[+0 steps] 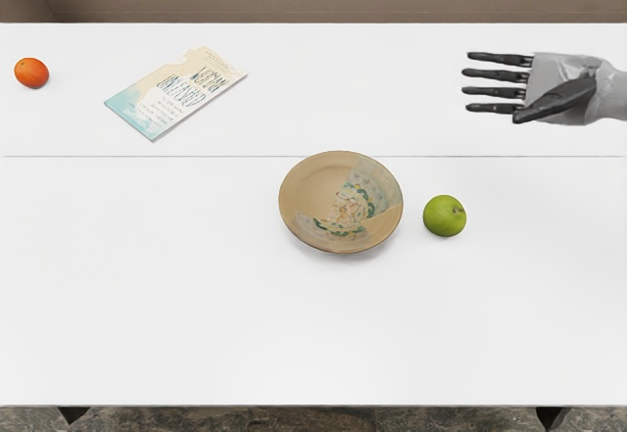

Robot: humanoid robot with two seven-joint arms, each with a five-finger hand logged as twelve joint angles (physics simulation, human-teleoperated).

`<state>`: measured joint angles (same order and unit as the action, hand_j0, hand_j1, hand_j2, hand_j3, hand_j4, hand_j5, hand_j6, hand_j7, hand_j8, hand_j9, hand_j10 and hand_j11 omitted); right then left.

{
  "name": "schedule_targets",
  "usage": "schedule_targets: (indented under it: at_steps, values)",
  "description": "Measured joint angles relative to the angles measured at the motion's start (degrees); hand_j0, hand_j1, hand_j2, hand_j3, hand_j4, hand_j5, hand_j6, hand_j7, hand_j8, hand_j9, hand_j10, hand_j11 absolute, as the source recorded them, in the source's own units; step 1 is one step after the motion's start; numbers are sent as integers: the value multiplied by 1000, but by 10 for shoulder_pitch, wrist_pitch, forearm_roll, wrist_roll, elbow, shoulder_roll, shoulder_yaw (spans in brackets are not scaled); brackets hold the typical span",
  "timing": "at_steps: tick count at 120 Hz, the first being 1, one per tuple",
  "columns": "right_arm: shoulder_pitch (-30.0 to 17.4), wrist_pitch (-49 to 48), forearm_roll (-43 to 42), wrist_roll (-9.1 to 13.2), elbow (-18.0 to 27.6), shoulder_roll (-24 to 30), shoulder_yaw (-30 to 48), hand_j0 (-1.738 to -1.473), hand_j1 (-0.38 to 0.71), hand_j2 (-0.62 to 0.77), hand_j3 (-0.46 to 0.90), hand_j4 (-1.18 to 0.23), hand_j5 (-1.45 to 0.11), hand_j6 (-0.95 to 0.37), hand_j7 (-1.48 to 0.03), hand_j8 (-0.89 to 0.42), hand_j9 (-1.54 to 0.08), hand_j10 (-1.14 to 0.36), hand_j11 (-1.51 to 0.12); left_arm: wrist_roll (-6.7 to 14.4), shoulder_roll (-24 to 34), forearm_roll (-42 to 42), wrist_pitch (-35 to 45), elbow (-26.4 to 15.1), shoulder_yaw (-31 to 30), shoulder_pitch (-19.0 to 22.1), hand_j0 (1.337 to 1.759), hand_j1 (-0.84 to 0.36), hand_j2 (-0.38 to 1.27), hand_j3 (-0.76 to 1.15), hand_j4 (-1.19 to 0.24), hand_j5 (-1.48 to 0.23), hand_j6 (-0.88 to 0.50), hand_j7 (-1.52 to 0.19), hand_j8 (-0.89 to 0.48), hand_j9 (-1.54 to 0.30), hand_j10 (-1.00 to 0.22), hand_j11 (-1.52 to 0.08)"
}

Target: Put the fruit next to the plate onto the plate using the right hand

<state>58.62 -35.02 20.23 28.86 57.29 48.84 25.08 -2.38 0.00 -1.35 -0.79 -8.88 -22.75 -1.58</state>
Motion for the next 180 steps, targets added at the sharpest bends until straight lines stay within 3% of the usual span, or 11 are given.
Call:
schedule_targets:
  at_steps: [15, 25, 39, 55, 70, 87, 104, 147, 180]
  values:
    - [-4, 0, -2, -1, 1, 5, 4, -1658, -308, -7, 0, -31, -45, -30, -45, -31, -45, -32, -45, 0, 0, 0, 0, 0, 0, 0, 1658, 69, 47, 0, -234, -304, -234, -304, -234, -304, -234, -304]
    - [-5, 0, -17, -19, 0, 7, 11, -1658, -308, -7, 0, -31, -44, -30, -45, -31, -45, -32, -45, 0, 0, 0, 0, 0, 0, 0, 1658, 69, 47, 0, -234, -304, -234, -304, -234, -304, -234, -304]
    - [-10, 0, -149, -35, 19, 10, 68, -1658, -307, -7, 0, -32, -45, -31, -46, -32, -45, -33, -46, 0, 0, 0, 0, 0, 0, 0, 1658, 69, 47, 0, -234, -304, -234, -304, -234, -304, -234, -304]
    - [-19, 0, -265, -39, 101, 59, 114, -1658, -303, -7, 0, -37, -50, -36, -51, -37, -50, -37, -50, 0, 0, 0, 0, 0, 0, 0, 1658, 69, 47, 0, -234, -304, -234, -304, -234, -304, -234, -304]
    - [-26, 0, -383, -42, 216, 99, 128, -1658, -297, -8, 0, -44, -57, -43, -57, -43, -57, -44, -57, 0, 0, 0, 0, 0, 0, 0, 1658, 69, 47, 0, -234, -304, -234, -304, -234, -304, -234, -304]
    - [-49, 11, -517, -47, 316, 110, 131, -1658, -295, -8, 0, -48, -60, -49, -60, -48, -60, -48, -60, 0, 0, 0, 0, 0, 0, 0, 1658, 69, 47, 0, -234, -304, -234, -304, -234, -304, -234, -304]
    - [-83, 113, -610, -48, 376, 106, 128, -1658, -290, -9, 0, -54, -66, -55, -66, -54, -66, -53, -66, 0, 0, 0, 0, 0, 0, 0, 1658, 69, 47, 0, -234, -304, -234, -304, -234, -304, -234, -304]
    - [-210, 344, -807, -33, 417, 17, 118, -1658, -271, -11, 0, -72, -88, -74, -87, -72, -88, -71, -87, 0, 0, 0, 0, 0, 0, 0, 1658, 69, 47, 0, -234, -304, -234, -304, -234, -304, -234, -304]
    - [-234, 445, -899, -23, 418, -25, 55, -1658, -148, -31, 0, -174, -221, -176, -220, -175, -221, -173, -221, 0, 0, 0, 0, 0, 0, 0, 1658, 69, 47, 0, -234, -304, -234, -304, -234, -304, -234, -304]
